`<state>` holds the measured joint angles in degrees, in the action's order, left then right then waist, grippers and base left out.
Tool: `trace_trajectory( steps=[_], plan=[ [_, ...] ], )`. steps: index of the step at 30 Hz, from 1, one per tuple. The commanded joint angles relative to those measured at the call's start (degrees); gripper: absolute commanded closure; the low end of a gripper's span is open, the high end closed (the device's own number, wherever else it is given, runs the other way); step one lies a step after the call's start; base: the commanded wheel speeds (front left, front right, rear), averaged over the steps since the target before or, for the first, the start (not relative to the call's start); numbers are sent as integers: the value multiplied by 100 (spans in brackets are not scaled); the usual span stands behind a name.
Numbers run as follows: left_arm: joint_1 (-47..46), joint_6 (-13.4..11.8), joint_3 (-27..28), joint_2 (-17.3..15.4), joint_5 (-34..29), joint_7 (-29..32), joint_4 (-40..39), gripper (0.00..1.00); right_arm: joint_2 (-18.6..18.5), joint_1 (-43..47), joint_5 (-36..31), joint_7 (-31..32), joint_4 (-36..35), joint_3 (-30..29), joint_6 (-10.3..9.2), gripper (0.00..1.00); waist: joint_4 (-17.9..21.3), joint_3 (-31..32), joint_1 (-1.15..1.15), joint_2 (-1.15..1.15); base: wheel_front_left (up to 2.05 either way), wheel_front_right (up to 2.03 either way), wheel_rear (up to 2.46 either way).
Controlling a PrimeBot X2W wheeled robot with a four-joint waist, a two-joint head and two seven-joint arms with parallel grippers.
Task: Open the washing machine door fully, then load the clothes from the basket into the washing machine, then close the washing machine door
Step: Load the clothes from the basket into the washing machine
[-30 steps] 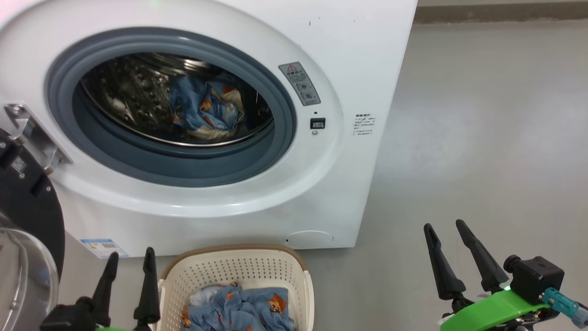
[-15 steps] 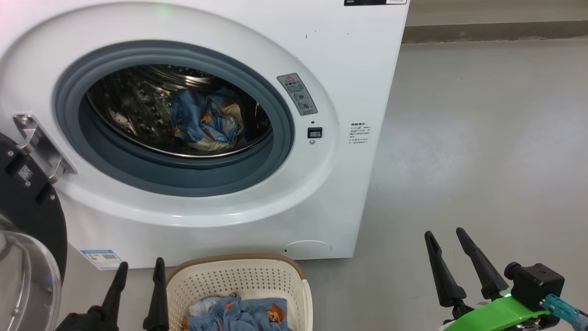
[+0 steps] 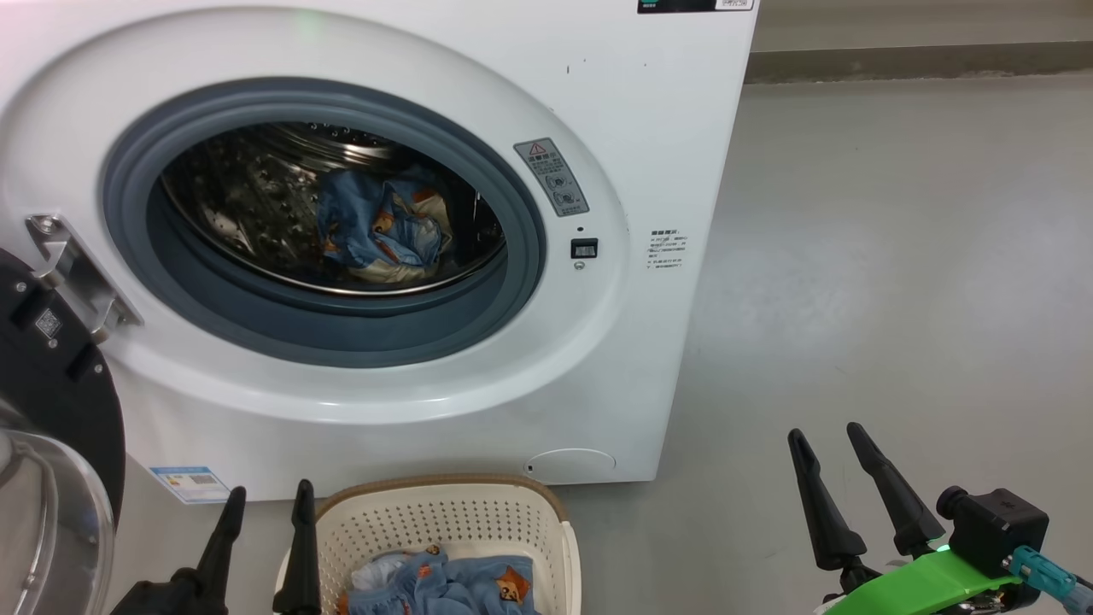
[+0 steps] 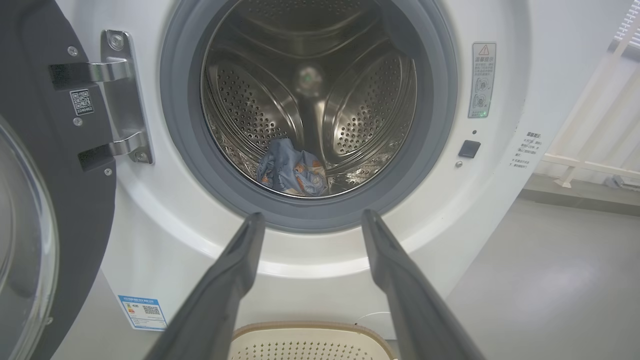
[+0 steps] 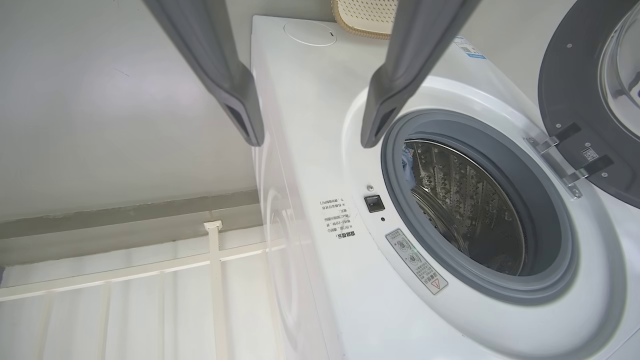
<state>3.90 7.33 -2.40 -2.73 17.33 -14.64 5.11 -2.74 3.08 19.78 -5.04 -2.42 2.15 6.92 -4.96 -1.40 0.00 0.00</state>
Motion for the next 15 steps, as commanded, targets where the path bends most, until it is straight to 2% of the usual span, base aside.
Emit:
trace_trajectory(
  steps=[1, 15],
  plan=[
    [-45, 12, 169, -28, -103, -36, -118, 0, -14, -66, -45, 19, -177, 155, 57, 0, -5, 2, 0, 0, 0, 0, 0],
    [-121, 13, 146, -18, -57, -36, -57, 0, -14, -96, -105, 73, -266, 133, 57, 0, 21, -256, 0, 0, 0, 0, 0]
  ],
)
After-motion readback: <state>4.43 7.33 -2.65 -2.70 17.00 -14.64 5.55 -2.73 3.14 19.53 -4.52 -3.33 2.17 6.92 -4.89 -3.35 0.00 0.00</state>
